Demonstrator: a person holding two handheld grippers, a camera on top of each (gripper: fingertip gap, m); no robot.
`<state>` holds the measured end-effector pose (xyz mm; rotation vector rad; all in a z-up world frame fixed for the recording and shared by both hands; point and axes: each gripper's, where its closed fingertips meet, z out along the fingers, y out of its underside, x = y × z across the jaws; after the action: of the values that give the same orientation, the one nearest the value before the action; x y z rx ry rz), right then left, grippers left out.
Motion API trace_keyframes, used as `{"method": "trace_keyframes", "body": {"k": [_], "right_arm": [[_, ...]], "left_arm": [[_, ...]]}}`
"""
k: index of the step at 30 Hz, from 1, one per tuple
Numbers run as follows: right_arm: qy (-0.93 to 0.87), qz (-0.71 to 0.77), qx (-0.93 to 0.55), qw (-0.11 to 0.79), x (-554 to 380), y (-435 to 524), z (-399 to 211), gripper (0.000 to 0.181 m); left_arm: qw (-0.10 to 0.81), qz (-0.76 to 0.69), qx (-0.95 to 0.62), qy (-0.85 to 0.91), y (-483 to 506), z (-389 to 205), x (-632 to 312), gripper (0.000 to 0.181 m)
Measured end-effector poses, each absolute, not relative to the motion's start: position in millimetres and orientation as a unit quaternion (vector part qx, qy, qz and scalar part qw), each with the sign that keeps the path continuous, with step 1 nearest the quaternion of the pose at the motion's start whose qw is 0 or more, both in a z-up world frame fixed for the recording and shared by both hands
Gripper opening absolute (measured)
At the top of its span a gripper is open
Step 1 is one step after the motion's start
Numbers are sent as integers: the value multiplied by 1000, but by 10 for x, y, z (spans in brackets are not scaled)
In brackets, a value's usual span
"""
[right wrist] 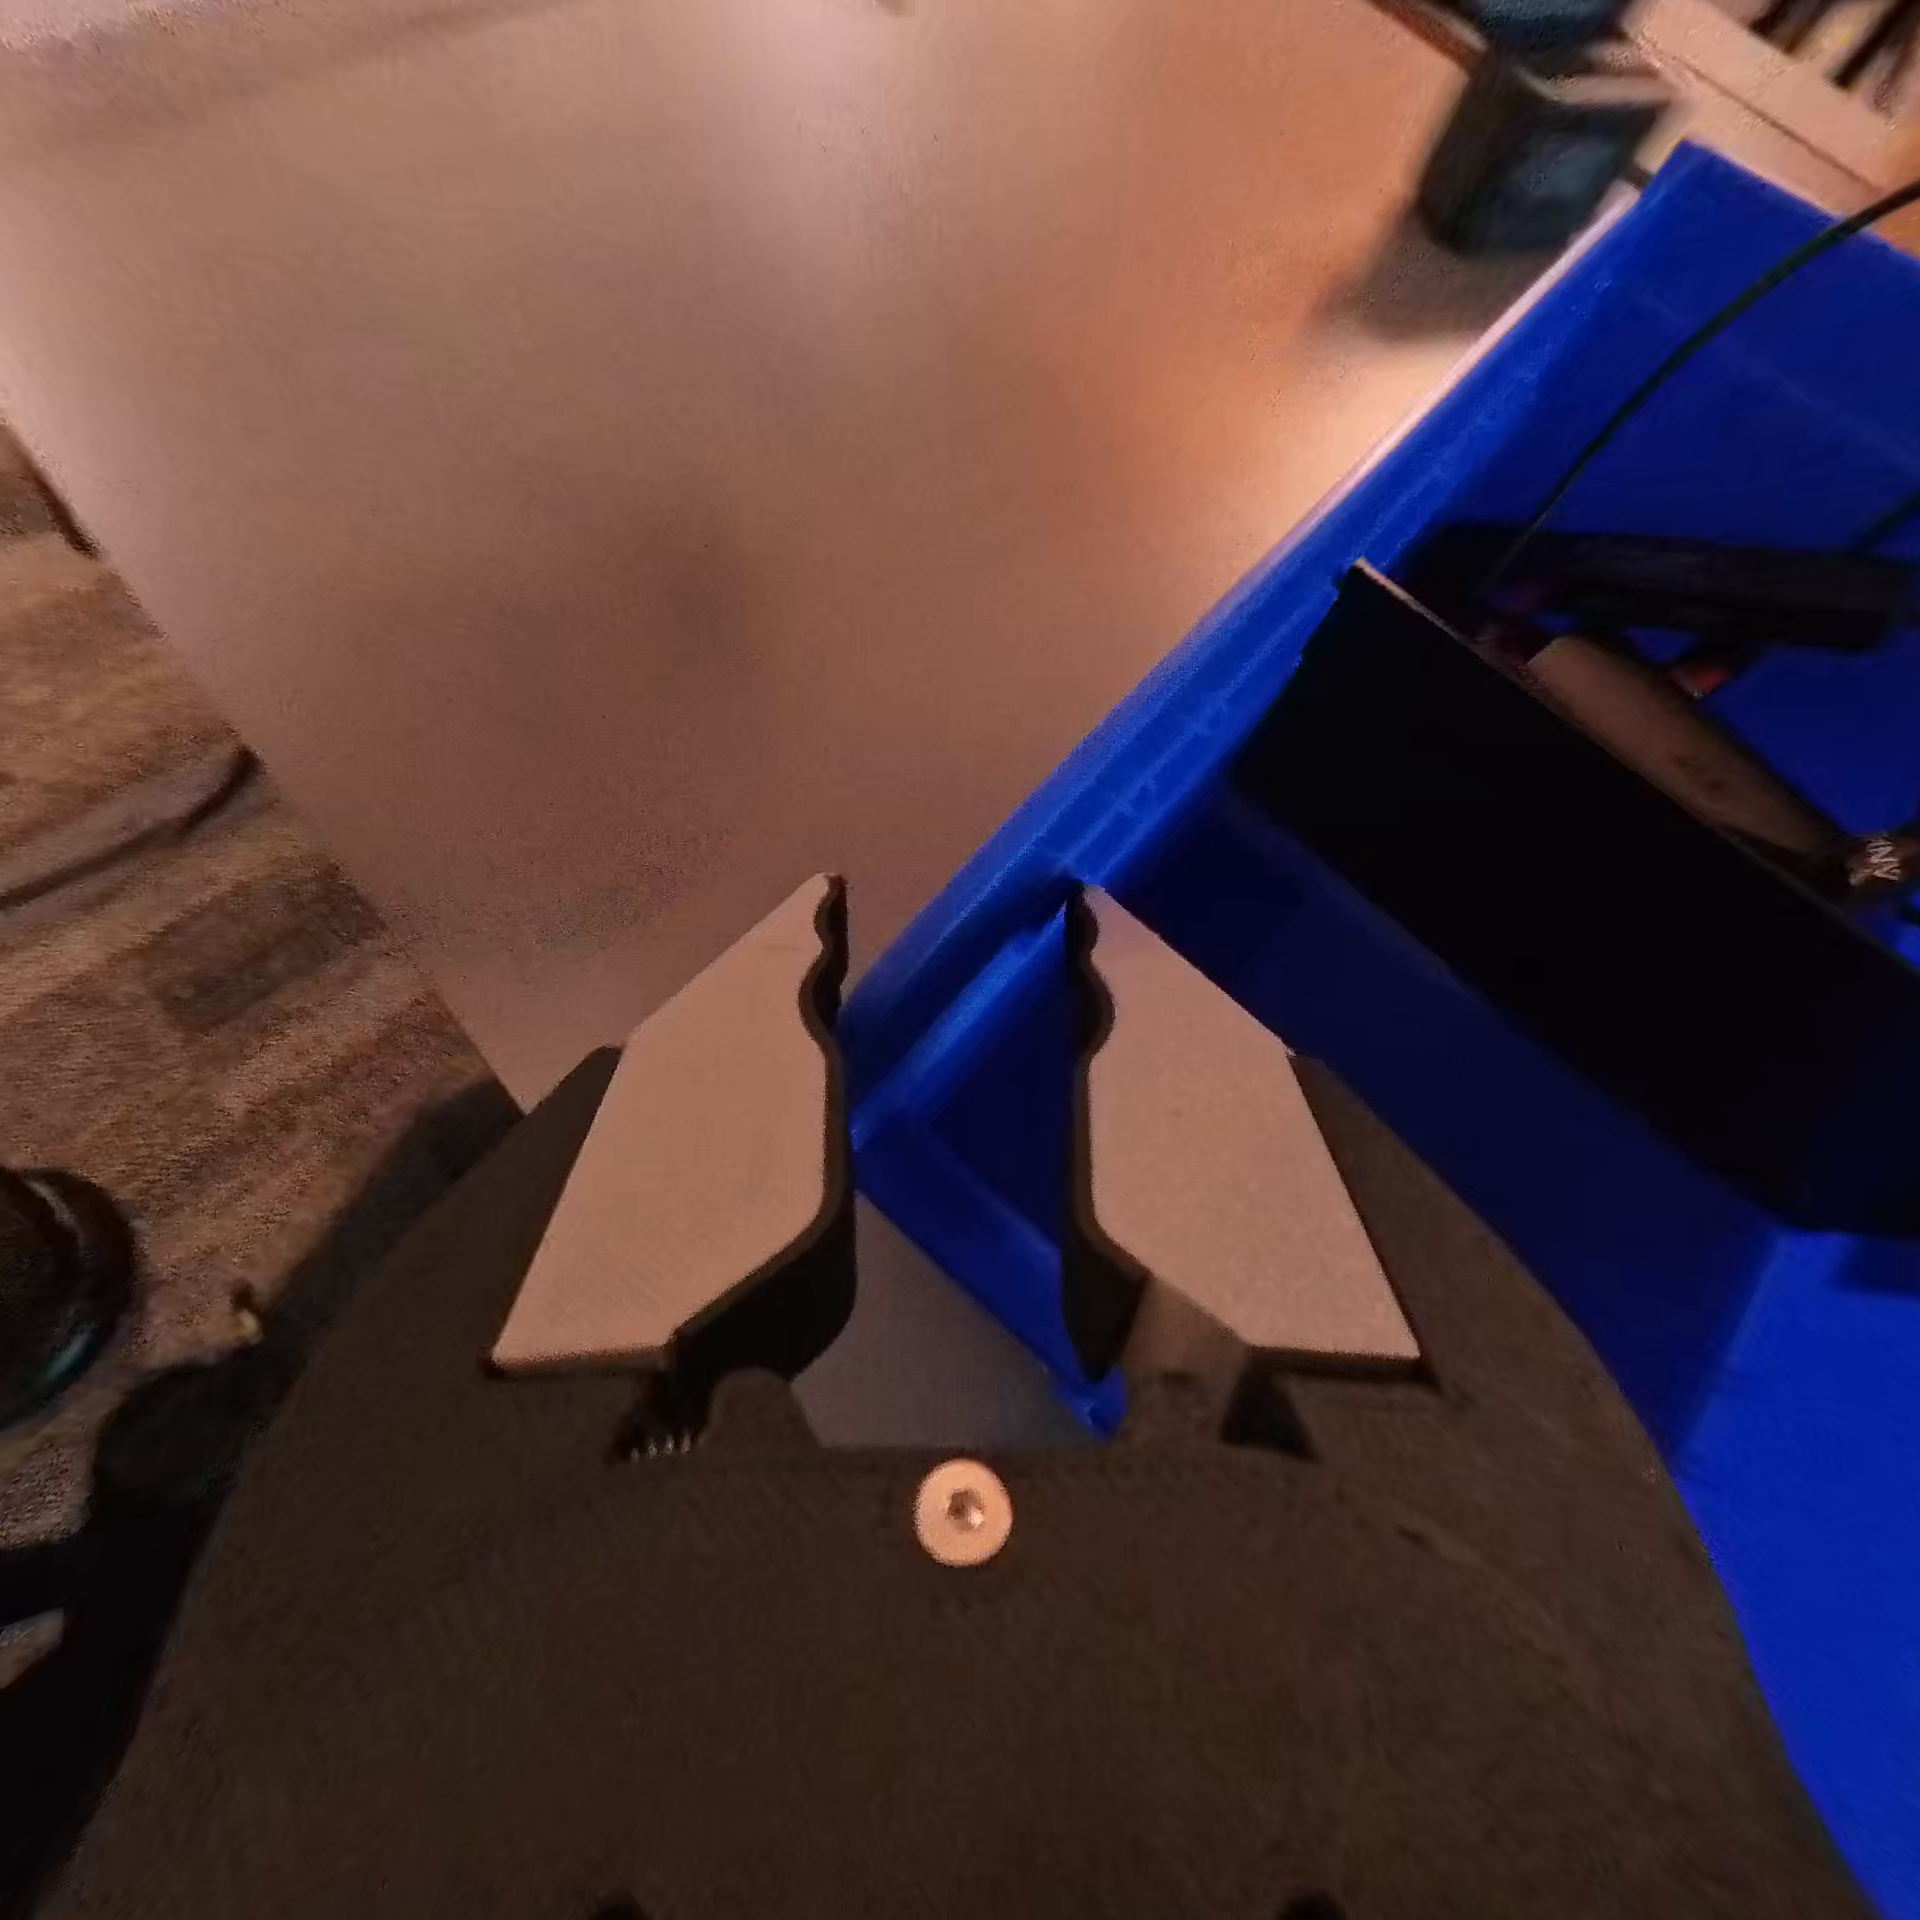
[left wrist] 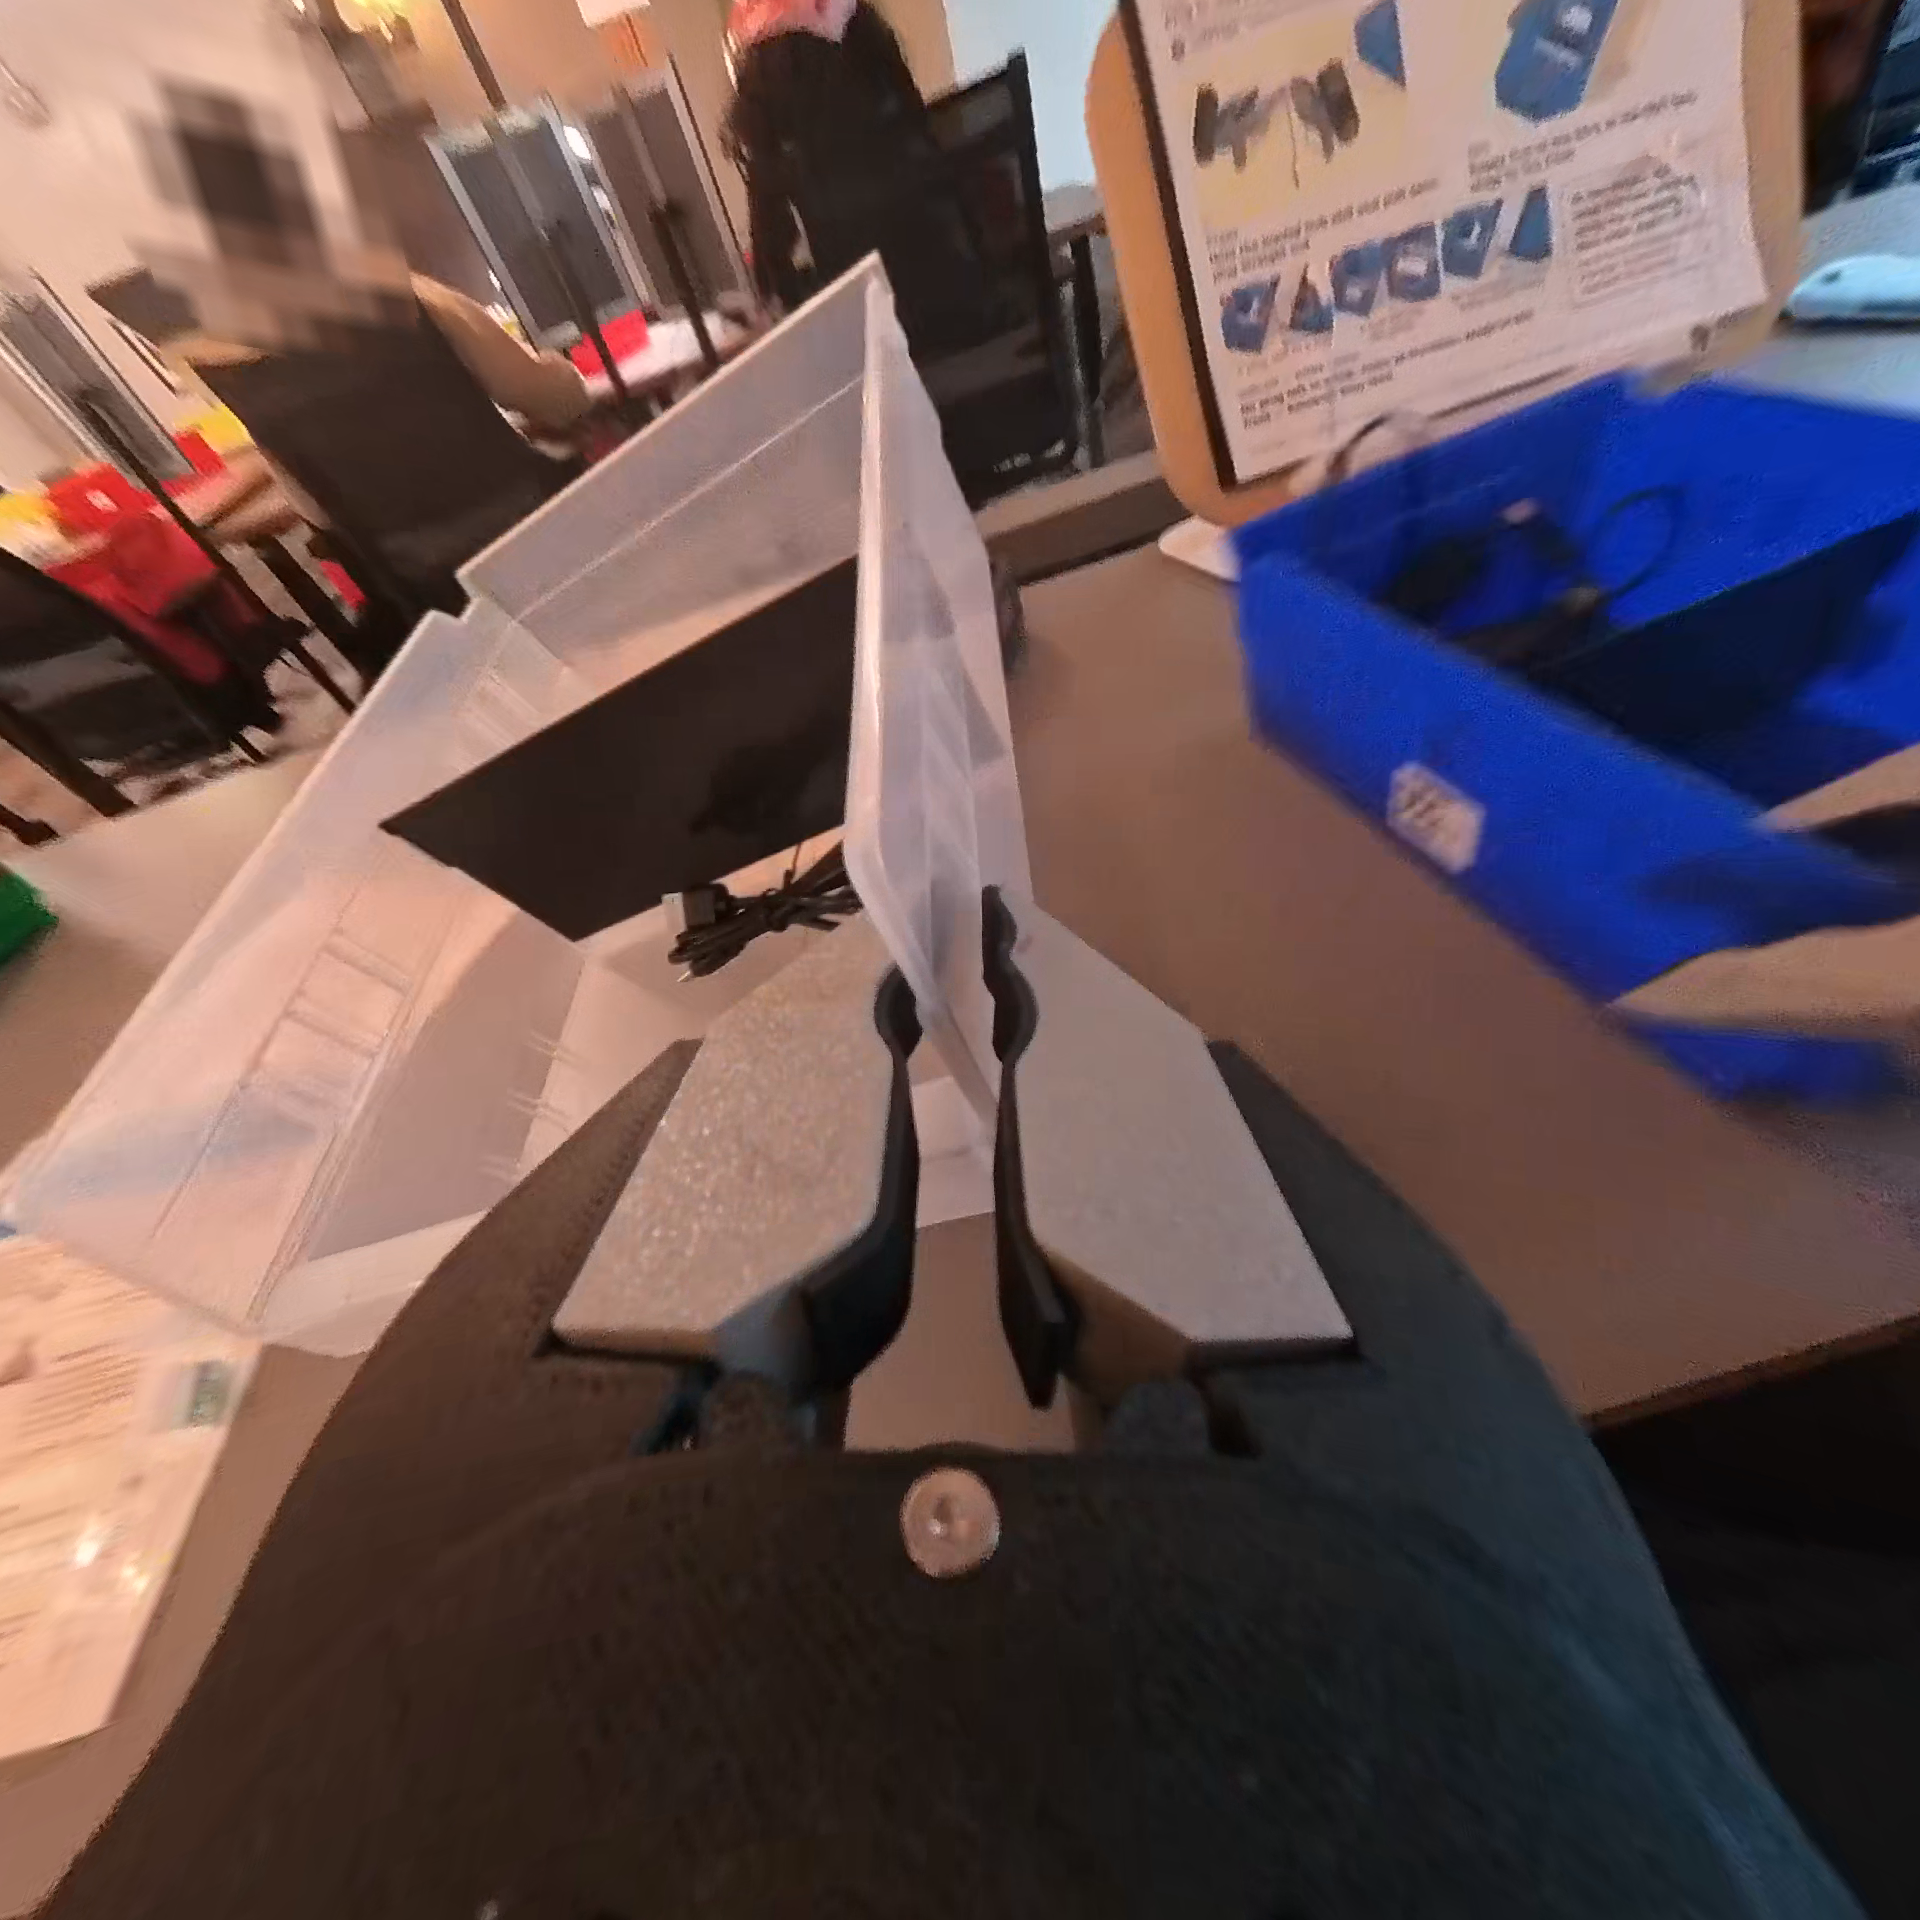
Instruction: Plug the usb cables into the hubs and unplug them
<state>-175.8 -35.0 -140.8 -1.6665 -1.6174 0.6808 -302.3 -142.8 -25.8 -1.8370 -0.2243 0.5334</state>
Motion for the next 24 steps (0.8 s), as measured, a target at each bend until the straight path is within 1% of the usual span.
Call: {"method": "trace_keyframes", "body": {"k": [2, 3, 4, 5, 9, 10, 15, 16, 17, 18, 21, 24], "right_arm": [[-639, 285, -623, 350, -2255, -762, -1393, 43], [-646, 292, -611, 352, -2474, -958, -1358, 47], [-651, 293, -602, 356, -2634, -1129, -1298, 51], [-658, 295, -593, 360, -2726, -1282, -1211, 50], [-673, 361, -523, 379, -2569, -1652, -663, 58], [-675, 378, -507, 380, -2446, -1654, -559, 65], [-668, 388, -497, 395, -1707, -1129, -311, 67], [-670, 379, -499, 398, -1530, -963, -307, 65], [-680, 370, -494, 396, -1329, -818, -321, 59], [-692, 356, -490, 393, -1118, -653, -354, 59], [-673, 278, -536, 426, -521, 124, -402, 60], [-623, 257, -590, 444, 27, 703, -343, 61]], "left_arm": [[584, 248, -768, -88, -1495, -97, -2973, 6], [589, 256, -762, -85, -1533, -23, -2947, 6], [593, 264, -756, -83, -1574, 41, -2924, 6], [596, 271, -751, -82, -1617, 94, -2903, 6], [607, 285, -738, -79, -1765, 240, -2825, 6], [608, 286, -737, -76, -1784, 269, -2792, 5], [613, 293, -733, -28, -1700, 479, -2359, 5], [617, 294, -730, -11, -1637, 521, -2221, 5], [620, 293, -728, 10, -1560, 552, -2071, 5], [622, 290, -726, 32, -1475, 572, -1914, 6], [633, 257, -724, 95, -1196, 541, -1452, 6], [634, 196, -735, 141, -843, 411, -1040, 6]]}}
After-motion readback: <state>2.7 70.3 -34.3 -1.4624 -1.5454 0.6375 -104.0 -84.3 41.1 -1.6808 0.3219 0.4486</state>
